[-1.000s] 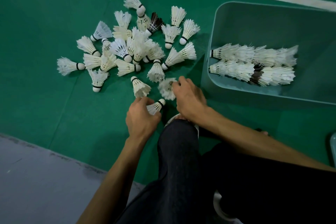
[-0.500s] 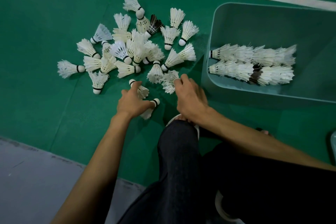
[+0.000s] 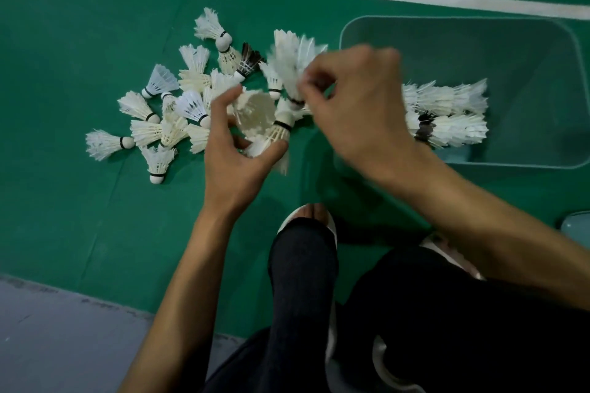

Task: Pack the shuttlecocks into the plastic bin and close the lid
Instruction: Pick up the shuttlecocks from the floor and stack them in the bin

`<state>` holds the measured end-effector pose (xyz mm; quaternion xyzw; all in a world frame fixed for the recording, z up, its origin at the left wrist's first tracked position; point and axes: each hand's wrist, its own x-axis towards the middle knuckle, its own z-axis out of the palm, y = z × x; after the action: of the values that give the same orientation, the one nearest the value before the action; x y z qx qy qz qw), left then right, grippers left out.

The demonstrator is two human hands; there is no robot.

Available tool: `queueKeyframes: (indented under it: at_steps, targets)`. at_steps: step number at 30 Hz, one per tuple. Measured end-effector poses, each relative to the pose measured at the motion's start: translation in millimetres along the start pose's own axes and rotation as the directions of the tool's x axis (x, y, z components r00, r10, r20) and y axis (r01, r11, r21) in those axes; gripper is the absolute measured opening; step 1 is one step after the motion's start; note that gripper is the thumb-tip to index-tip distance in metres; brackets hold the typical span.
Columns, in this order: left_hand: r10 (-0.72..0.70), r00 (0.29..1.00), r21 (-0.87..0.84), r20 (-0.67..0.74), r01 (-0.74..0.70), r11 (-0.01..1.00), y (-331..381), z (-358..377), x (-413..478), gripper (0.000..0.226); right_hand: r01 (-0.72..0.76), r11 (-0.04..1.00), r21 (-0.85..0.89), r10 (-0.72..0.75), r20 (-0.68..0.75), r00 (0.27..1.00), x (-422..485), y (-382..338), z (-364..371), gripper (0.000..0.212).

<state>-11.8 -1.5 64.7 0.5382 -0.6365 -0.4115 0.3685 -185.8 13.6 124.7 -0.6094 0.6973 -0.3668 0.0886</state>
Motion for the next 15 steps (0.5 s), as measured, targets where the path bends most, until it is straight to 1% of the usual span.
queueKeyframes:
  at_steps: [1,2,3,5,7,8,9,11,14,15]
  targets:
    - [0.045,0.999,-0.004,0.007,-0.045,0.999,10,4,3,0.076,-0.061,0.997,0.056,0.063,-0.028,0.998,5,7,-17,0.015]
    - [0.083,0.996,-0.008,0.019,-0.083,0.996,21,9,6,0.076,-0.162,0.978,0.133,0.166,-0.024,0.986,9,17,-33,0.018]
    - [0.110,0.993,-0.017,0.032,-0.109,0.994,31,16,9,0.077,-0.285,0.934,0.214,0.289,0.012,0.957,11,31,-47,0.020]
    - [0.156,0.986,-0.039,0.062,-0.154,0.987,49,36,15,0.077,-0.532,0.788,0.310,0.524,0.115,0.844,9,65,-70,0.021]
    - [0.204,0.975,-0.050,0.086,-0.200,0.979,65,61,22,0.076,-0.700,0.651,0.293,0.675,0.197,0.711,2,99,-85,0.019]
    - [0.218,0.971,-0.057,0.095,-0.213,0.975,71,74,25,0.074,-0.756,0.606,0.248,0.722,0.226,0.654,-2,114,-88,0.017]
    - [0.224,0.969,-0.070,0.100,-0.217,0.974,75,87,28,0.073,-0.791,0.584,0.182,0.751,0.248,0.612,-7,128,-87,0.019]
    - [0.211,0.971,-0.107,0.113,-0.199,0.974,81,111,33,0.070,-0.805,0.593,0.010,0.773,0.271,0.573,-11,149,-81,0.030]
    - [0.144,0.979,-0.097,0.143,-0.131,0.987,81,137,40,0.068,-0.711,0.646,-0.277,0.755,0.366,0.544,-6,163,-63,0.034]
    - [0.117,0.982,-0.092,0.150,-0.104,0.990,79,144,43,0.067,-0.677,0.648,-0.349,0.756,0.403,0.516,-2,166,-55,0.031]
